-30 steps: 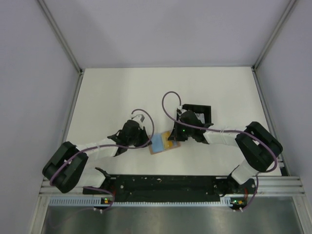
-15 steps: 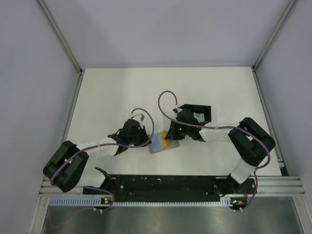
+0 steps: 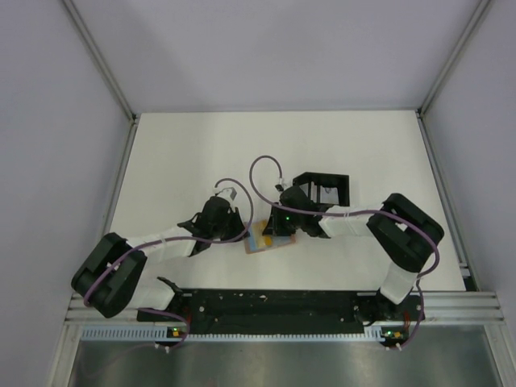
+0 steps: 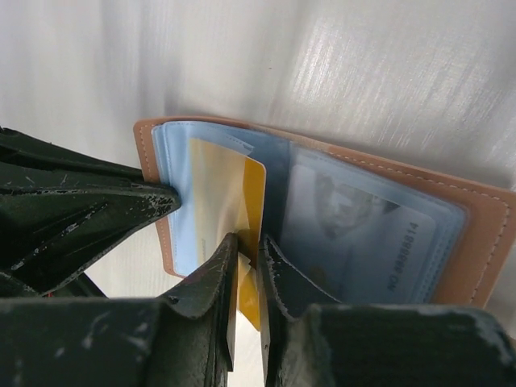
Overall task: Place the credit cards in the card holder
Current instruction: Insert the credit card into the card holder.
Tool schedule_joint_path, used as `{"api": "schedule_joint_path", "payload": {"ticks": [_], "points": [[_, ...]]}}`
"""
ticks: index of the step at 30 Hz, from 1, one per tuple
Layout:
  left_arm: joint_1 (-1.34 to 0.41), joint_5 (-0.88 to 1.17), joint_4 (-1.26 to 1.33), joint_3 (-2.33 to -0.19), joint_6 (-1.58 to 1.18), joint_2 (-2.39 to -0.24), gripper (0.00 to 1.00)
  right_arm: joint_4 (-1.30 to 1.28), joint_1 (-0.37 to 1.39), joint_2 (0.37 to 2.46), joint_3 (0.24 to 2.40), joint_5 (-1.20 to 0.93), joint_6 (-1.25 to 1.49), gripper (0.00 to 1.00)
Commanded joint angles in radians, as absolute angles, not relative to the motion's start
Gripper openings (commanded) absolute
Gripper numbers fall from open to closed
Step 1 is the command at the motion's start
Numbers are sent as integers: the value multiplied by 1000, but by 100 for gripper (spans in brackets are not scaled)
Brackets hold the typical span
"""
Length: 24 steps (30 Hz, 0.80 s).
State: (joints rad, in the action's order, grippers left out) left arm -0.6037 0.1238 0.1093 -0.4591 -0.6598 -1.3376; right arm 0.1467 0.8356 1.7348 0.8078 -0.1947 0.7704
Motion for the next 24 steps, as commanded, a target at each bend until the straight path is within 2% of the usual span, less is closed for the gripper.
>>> {"api": "schedule_joint_path", "payload": {"ticks": [1,8,24], "points": [[-607,83,114,-449,-661,-1351,10,48,908,1766,796,-164,772,16],[-606,66,94,-449,-655,-1345,11,-84,908,1658,824,-8,726,41],[-607,75,107,-448,-650,-1344,10,41,919,1692,847,-127,715,42]]}}
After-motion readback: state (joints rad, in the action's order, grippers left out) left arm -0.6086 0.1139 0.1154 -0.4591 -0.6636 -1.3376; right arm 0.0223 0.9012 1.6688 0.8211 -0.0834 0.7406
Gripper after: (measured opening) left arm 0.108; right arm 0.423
